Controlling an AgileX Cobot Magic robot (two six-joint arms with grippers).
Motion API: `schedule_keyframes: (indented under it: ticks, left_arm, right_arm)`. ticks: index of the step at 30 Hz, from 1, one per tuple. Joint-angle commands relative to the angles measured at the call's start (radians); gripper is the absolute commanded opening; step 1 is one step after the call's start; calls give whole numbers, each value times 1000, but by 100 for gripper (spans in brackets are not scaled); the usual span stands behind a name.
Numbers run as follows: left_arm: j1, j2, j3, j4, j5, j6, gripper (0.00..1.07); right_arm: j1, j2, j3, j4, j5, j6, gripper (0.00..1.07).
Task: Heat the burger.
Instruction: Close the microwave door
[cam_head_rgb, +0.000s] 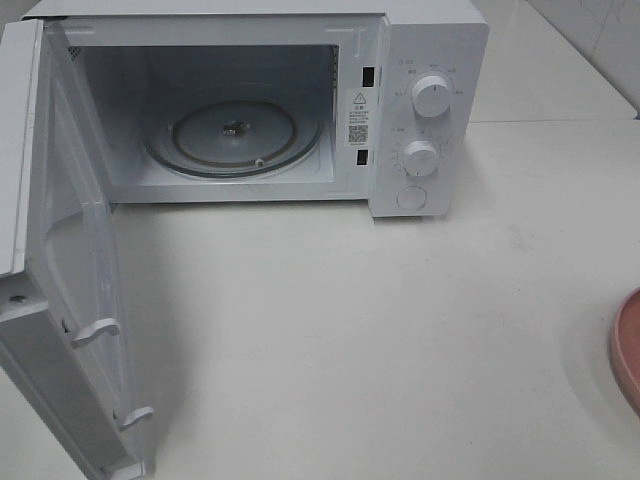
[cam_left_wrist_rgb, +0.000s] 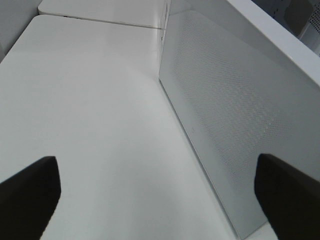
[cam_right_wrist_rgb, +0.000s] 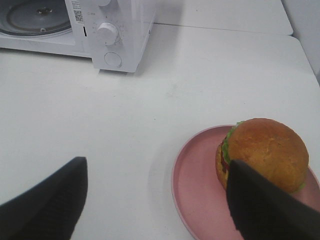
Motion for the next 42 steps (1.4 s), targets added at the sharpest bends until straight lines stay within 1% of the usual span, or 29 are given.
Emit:
schedule_keyframes:
  ticks: [1, 15, 17, 21, 22, 23, 24, 25, 28, 29, 30, 32, 33, 34, 35, 36, 37, 38, 39, 40, 41, 42]
  left_arm:
    - [-4, -12, 4, -11, -2, 0, 98]
    - [-4, 37, -6, -11, -10, 0, 98]
    - [-4, 86, -37, -9, -37, 0, 98]
    - [-4, 127, -44, -9, -66, 0, 97]
    - [-4, 138, -44, -9, -74, 0, 95]
    - [-4, 166, -44, -10, -99, 0, 92]
    - [-4, 166, -44, -10, -99, 0, 92]
    - [-4, 190, -44, -10, -125, 0, 87]
    - [-4, 199, -44, -8, -142, 0, 85]
    - [-4, 218, -44, -5, -179, 0, 78]
    - [-4, 218, -44, -5, -179, 0, 78]
    - [-4, 261, -42, 3, -234, 0, 61]
    - [-4, 261, -42, 3, -234, 0, 61]
    - [-4, 275, -42, 6, -246, 0, 56]
    - [-4, 306, -42, 16, -259, 0, 49]
    - [-4, 306, -42, 16, -259, 0, 49]
    - [-4, 340, -42, 35, -272, 0, 39]
    - [-4, 340, -42, 35, -272, 0, 39]
    - [-4, 379, -42, 51, -291, 0, 35]
    - [-4, 398, -42, 56, -304, 0, 22]
    - [-4, 398, -42, 56, -304, 0, 22]
    - [-4, 434, -42, 59, -339, 0, 9]
  right_arm:
    - [-6, -27, 2, 3, -7, -9, 76]
    - [-6, -27, 2, 3, -7, -9, 75]
    - [-6, -27, 2, 3, -7, -9, 75]
    - [-6, -27, 2, 3, -7, -9, 75]
    - [-6, -27, 2, 3, -7, -9, 75]
    - [-6, -27, 2, 3, -7, -9, 75]
    - [-6, -27, 2, 3, -7, -9, 75]
    - [-6, -27, 2, 3, -7, -9, 75]
    - [-6, -27, 2, 3, -7, -9, 75]
    - [-6, -27, 2, 3, -7, -9, 75]
    - [-6, -27, 2, 3, -7, -9, 75]
    - [-6, -27, 2, 3, -7, -9, 75]
    - [-6, -27, 2, 3, -7, -9, 75]
    - [-6, -27, 2, 3, -7, -9, 75]
    - [-6, -27, 2, 3, -7, -9, 75]
    - [-6, -27, 2, 3, -7, -9, 75]
    - [-6, -27, 2, 3, -7, -9, 75]
    - [-6, -27, 2, 3, -7, -9, 75]
    - [-6, -27, 2, 3, -7, -9, 75]
    - [-6, -27, 2, 3, -7, -9, 75]
    - [-6, -27, 2, 3, -7, -9, 75]
    - [-6, -27, 2, 3, -7, -9, 75]
